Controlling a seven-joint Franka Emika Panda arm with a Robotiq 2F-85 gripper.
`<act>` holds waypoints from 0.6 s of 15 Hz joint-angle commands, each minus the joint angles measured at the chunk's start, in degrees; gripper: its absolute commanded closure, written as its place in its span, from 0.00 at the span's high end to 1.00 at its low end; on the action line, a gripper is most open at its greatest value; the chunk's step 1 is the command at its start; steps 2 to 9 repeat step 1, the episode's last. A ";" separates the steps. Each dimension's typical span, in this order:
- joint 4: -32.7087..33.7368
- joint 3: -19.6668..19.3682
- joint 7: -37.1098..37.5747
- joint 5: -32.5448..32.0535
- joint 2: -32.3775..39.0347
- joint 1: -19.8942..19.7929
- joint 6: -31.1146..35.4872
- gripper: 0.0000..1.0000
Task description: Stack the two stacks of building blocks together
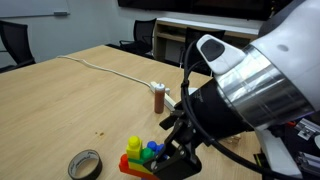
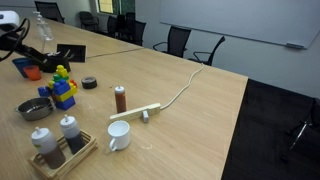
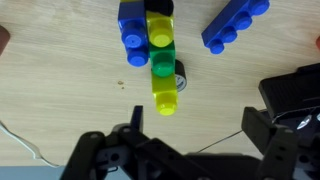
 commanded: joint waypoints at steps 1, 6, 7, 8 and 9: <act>0.00 0.00 0.00 0.00 0.00 0.00 0.00 1.00; 0.00 0.00 0.00 0.00 0.00 0.00 0.00 1.00; 0.00 0.00 0.00 0.00 0.00 0.00 0.00 1.00; 0.00 0.00 0.00 0.00 0.00 0.00 0.00 1.00; 0.00 0.00 0.00 0.00 0.00 0.00 0.00 1.00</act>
